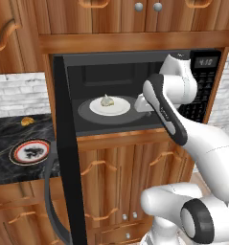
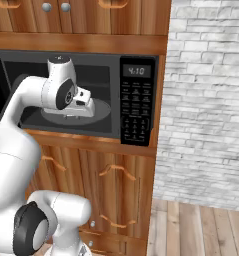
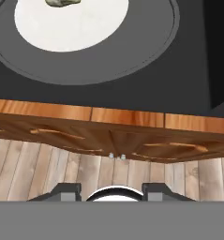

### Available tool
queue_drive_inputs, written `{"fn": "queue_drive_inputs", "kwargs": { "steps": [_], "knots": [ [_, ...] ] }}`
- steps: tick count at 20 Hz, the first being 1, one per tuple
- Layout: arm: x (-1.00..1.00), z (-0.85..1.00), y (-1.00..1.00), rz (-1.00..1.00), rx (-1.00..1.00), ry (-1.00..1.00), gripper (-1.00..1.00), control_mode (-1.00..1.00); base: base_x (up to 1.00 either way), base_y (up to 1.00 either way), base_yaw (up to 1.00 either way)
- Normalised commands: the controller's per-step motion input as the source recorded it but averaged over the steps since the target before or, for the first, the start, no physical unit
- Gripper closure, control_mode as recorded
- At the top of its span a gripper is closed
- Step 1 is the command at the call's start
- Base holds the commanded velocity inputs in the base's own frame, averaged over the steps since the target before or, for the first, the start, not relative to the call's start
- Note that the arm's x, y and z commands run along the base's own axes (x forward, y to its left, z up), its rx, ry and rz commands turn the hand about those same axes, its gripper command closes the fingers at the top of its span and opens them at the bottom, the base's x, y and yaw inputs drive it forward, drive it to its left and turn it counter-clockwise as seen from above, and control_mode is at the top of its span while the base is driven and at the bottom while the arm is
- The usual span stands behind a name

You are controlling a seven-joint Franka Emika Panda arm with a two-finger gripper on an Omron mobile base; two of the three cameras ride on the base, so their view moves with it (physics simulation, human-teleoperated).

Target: Pick the garlic from the microwave and place it on plate located on the counter.

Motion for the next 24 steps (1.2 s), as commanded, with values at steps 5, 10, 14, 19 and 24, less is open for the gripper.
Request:
{"fn": "queue_drive_inputs", "kwargs": {
  "steps": [5, 10, 14, 19, 24],
  "knots": [
    [-0.31, 0.0, 0.06, 0.01, 0.0, -0.14, -1.0, -1.0, 0.0, 0.0, 0.0],
    [-0.13, 0.0, 0.3, 0.14, 0.0, -0.22, -1.0, -1.0, 0.0, 0.0, 0.0],
    [0.03, 0.0, 0.4, 0.07, 0.0, -0.2, -1.0, -1.0, 0.0, 0.0, 0.0],
    [0.11, 0.25, 0.26, 0.01, 0.02, -0.27, -1.0, -1.0, 0.0, 0.0, 0.0],
    [0.34, 0.08, 0.2, 0.04, 0.06, -0.21, -1.0, -1.0, 0.0, 0.0, 0.0]
  ]
}}
